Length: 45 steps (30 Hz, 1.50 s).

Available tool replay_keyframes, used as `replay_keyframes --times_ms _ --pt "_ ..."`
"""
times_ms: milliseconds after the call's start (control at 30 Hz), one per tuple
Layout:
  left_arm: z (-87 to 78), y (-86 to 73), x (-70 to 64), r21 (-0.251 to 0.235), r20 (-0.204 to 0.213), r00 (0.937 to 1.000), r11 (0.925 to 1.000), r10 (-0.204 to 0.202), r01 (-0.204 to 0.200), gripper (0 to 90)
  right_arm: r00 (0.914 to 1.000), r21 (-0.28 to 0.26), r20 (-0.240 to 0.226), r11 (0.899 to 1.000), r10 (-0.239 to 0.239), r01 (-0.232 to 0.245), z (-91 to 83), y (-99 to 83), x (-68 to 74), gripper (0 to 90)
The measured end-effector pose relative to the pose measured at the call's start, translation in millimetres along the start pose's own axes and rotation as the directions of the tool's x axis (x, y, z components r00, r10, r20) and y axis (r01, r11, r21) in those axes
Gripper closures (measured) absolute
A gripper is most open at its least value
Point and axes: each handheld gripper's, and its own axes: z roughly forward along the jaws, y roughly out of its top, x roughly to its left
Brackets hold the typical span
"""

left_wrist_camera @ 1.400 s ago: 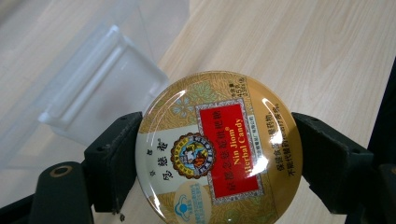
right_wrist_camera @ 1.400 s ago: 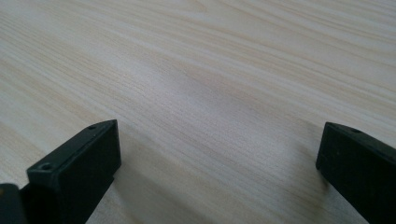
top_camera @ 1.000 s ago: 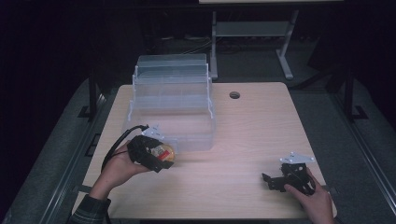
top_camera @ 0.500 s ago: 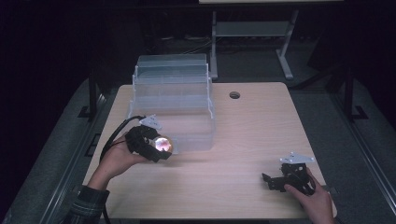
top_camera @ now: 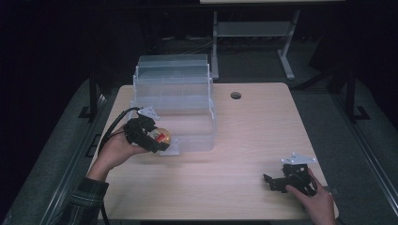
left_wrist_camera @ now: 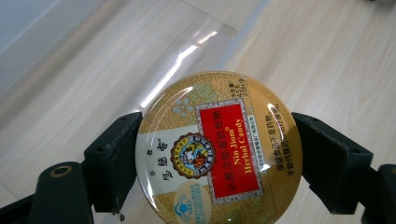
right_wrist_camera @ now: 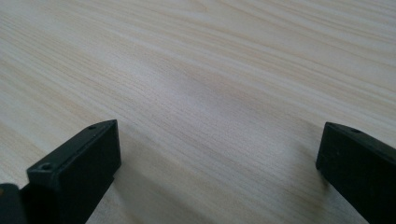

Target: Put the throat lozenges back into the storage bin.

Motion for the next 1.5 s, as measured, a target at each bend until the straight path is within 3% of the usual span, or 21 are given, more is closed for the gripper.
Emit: replay_keyframes --times_ms 767,1500 --pt "-3.5 6.1 29.6 0.011 -0.071 0.9953 0.9976 -0.067 0.068 19.6 1.0 0.0 -0.001 1.0 0.0 0.0 0.1 0.0 0.0 0.0" --pt "-8.3 -5.0 60.0 0.03 -0.137 0.979 0.9872 -0.151 0.156 19.6 1.0 0.0 -0.001 1.0 0.0 0.0 0.0 0.0 -0.1 0.0"
